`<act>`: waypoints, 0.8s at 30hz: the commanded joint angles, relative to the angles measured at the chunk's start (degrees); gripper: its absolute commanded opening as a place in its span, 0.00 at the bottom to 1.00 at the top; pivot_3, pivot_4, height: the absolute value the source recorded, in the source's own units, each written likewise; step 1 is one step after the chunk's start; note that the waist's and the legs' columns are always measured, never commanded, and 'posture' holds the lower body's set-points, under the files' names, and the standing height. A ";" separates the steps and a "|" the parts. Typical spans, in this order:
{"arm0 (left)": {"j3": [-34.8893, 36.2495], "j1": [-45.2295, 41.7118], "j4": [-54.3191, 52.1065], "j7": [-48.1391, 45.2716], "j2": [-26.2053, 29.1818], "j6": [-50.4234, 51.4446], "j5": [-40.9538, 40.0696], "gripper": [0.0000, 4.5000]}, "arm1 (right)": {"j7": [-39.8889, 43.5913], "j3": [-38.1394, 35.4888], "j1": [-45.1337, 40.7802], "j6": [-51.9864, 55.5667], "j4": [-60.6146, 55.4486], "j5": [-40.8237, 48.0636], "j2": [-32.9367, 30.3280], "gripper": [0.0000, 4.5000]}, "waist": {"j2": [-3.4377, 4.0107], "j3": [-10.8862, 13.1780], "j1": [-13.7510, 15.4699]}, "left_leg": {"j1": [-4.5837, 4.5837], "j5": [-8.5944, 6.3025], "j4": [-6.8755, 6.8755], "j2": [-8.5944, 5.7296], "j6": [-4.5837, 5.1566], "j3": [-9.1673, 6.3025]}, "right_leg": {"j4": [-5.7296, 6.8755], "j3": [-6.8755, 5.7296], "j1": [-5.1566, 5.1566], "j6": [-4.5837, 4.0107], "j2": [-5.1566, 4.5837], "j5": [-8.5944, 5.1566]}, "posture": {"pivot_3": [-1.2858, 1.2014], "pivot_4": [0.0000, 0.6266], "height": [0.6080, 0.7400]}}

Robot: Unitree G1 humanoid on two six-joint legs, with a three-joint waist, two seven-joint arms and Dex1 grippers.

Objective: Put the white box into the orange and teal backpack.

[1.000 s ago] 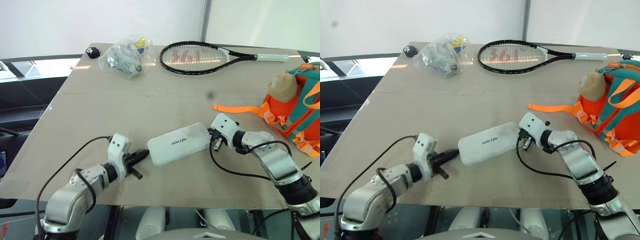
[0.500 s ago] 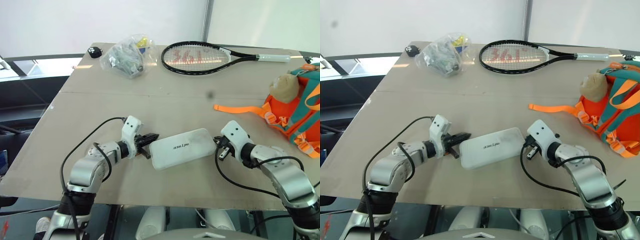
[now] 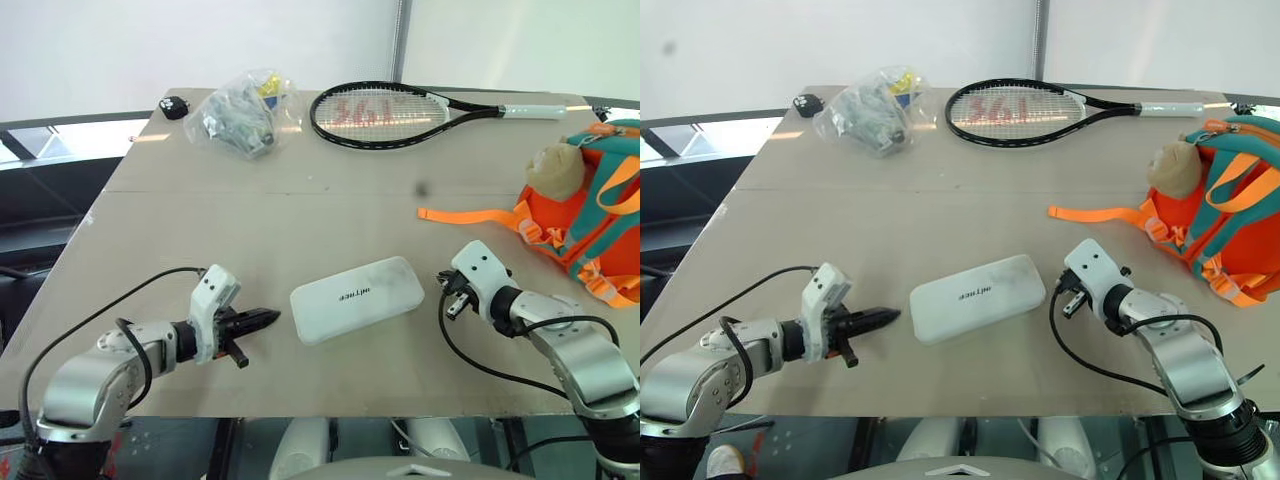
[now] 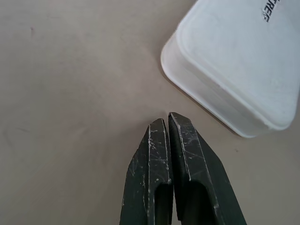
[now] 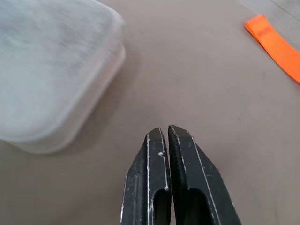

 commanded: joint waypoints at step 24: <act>-12.86 -19.70 14.56 -2.34 -7.64 2.35 3.14 0.14 | 0.97 -2.48 7.05 3.73 -9.74 2.34 -3.73 0.00 | 0.05 -0.03 1.70 | 0.00 0.19 0.10 -0.43 -0.18 -0.24 | 0.04 -0.16 0.17 0.00 -0.09 0.00 | 0.52 0.24 1.00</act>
